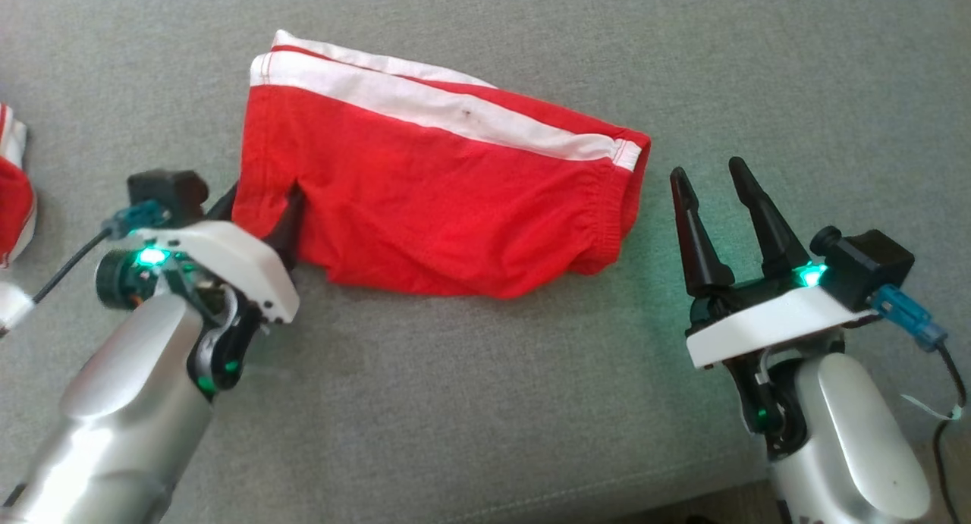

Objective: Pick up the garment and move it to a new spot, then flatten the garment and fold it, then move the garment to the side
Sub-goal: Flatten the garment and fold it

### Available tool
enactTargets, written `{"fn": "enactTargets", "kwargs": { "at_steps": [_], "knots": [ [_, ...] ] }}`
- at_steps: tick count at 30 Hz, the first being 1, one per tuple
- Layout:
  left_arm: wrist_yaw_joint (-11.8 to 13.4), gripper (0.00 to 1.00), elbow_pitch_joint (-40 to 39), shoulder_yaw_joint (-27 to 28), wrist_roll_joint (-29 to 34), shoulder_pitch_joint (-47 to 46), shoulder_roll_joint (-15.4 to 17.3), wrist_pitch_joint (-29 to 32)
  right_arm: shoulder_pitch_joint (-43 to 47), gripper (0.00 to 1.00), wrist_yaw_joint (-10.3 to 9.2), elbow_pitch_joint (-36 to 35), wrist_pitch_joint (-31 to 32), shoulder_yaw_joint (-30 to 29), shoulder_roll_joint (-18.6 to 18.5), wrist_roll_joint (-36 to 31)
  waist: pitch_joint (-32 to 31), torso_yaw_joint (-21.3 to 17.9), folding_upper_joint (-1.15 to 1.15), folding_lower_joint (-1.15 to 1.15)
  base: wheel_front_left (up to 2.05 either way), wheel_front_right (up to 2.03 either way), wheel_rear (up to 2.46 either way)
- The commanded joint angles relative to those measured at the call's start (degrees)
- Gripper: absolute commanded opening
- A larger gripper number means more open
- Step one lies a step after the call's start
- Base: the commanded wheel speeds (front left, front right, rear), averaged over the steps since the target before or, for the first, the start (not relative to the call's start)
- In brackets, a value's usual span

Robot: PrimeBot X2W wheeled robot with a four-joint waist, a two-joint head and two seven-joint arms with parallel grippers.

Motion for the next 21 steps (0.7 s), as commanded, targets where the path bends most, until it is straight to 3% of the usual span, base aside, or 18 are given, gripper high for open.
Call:
{"fn": "enactTargets", "kwargs": {
  "at_steps": [1,6,7,8,10,21],
  "knots": [
    [-0.8,1.0,-0.5,0.5,-0.5,-2.1,0.5,1.6,0.1,1.0,0.21,-2.3,0.1,1.3,0.5,-0.2,0.2,-0.2,0.0,0.0,0.0,0.0,0.0],
    [-1.6,1.0,-0.1,-0.6,-1.1,-3.1,-0.8,3.8,-0.2,1.0,0.21,-2.4,-0.1,2.0,0.5,0.2,0.6,-0.9,0.0,0.0,0.0,0.0,0.0],
    [-1.6,0.93,0.0,-0.8,-1.2,-3.3,-1.0,4.1,-0.2,1.0,0.21,-2.4,-0.2,2.1,0.5,0.2,0.7,-1.0,0.0,0.0,0.0,0.0,0.0],
    [-1.6,0.52,0.1,-0.8,-1.1,-3.4,-1.1,4.1,-0.3,1.0,0.21,-2.4,-0.3,2.1,0.5,0.3,0.8,-1.2,0.0,0.0,0.0,0.0,0.0],
    [-1.4,0.0,0.1,-0.7,-0.9,-3.6,-1.2,3.5,-0.3,1.0,0.21,-2.2,-0.6,1.9,0.5,0.3,0.9,-1.4,0.0,0.0,0.0,0.0,0.0],
    [1.3,0.0,-5.0,2.2,-1.4,1.3,1.4,-2.7,1.0,1.0,0.21,-1.3,-1.2,-0.5,0.5,-0.2,-1.9,0.9,0.0,0.0,0.0,0.0,0.0]
  ]
}}
